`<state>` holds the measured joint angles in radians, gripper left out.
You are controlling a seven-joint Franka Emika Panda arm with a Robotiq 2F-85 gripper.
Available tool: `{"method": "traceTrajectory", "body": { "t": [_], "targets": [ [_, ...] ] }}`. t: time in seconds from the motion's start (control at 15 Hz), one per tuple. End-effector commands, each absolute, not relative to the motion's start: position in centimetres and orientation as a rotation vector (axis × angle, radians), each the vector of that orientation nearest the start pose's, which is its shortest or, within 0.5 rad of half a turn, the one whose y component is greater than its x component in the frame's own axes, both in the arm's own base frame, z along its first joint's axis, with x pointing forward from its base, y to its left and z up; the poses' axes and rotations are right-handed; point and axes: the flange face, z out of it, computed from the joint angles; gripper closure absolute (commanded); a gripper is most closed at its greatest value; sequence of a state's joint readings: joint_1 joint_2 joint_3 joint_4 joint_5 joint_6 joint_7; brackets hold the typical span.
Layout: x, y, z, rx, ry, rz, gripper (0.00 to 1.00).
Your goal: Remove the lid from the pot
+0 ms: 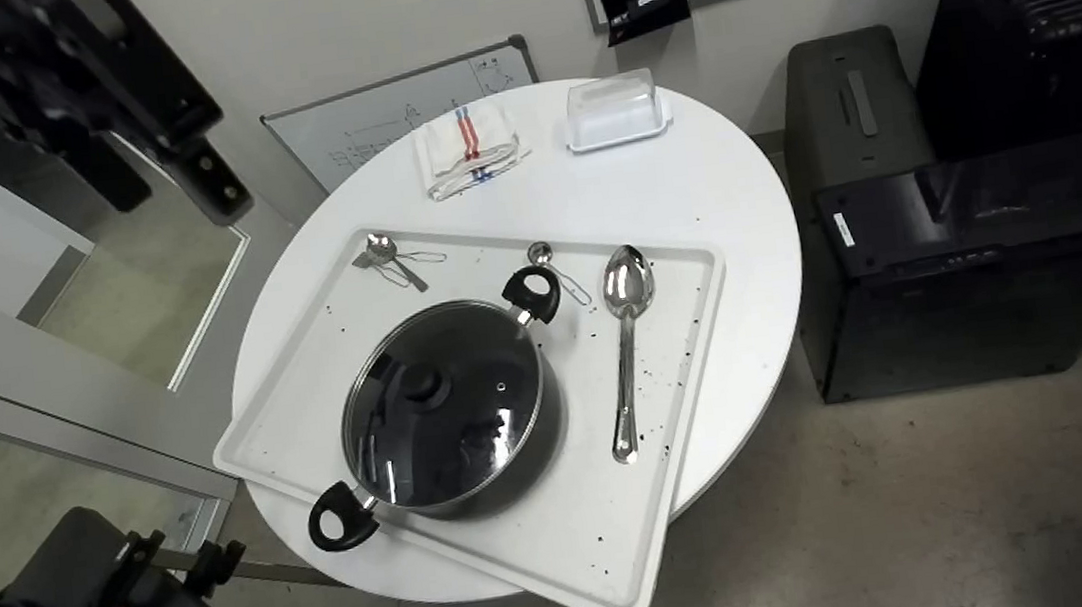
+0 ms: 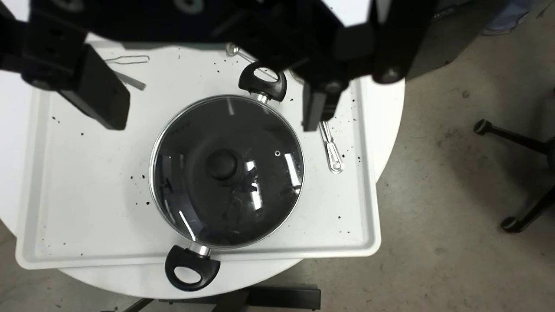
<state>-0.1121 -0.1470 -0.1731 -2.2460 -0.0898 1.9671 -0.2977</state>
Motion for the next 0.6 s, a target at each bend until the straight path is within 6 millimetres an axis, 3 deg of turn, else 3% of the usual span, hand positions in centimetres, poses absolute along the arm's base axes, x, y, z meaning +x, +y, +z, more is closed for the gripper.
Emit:
{"method": "traceTrajectory", "body": {
  "t": [0.0, 0.53],
  "targets": [
    [46.9, -12.9, 38.3, -3.192, -0.182, 0.183, 0.00],
    [48.1, -9.7, 29.3, -3.204, -0.353, 0.082, 0.00]
  ]
}}
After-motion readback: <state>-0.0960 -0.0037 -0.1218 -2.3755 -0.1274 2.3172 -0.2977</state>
